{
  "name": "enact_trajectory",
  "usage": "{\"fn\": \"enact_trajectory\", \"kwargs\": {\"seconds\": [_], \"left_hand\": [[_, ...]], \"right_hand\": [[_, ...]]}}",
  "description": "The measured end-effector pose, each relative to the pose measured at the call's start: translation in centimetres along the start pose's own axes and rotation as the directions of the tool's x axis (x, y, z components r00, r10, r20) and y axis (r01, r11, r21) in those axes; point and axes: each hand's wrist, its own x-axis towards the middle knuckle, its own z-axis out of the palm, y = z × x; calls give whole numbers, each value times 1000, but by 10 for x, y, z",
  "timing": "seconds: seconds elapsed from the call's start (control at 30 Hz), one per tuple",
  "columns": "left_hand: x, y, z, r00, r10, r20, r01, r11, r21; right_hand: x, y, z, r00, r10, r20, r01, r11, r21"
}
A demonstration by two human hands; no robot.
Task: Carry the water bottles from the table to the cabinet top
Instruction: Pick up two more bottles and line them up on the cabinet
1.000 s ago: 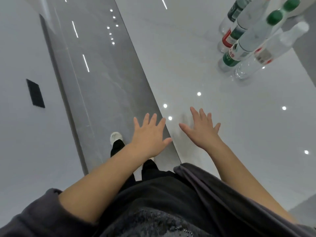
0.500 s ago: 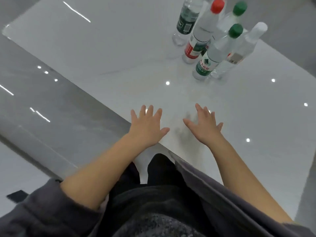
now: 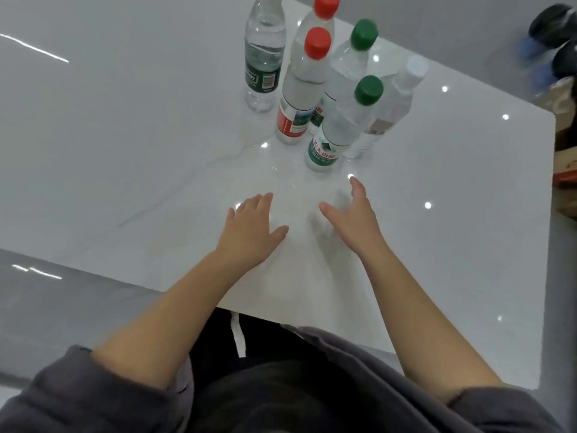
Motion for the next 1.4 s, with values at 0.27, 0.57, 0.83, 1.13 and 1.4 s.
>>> {"fn": "enact_trajectory", "kwargs": {"seconds": [0.27, 0.57, 0.83, 1.13, 1.4], "left_hand": [[109, 3, -45, 992, 63, -110, -95, 944, -315], [171, -1, -64, 958, 270, -97, -286, 870, -402], [185, 4, -70, 965, 235, -114, -261, 902, -345], [132, -40, -65, 947, 321, -26, -313, 897, -313], [132, -41, -64, 943, 331, 29, -309, 907, -286]], "right_hand": [[55, -46, 34, 963, 103, -250, 6, 916, 401], [77, -48, 54, 877, 204, -435, 40, 871, 489], [34, -27, 75, 874, 250, -417, -5, 863, 506], [34, -19, 94, 841, 248, -480, 33, 863, 505], [16, -8, 115, 818, 310, -485, 12, 833, 554]]}}
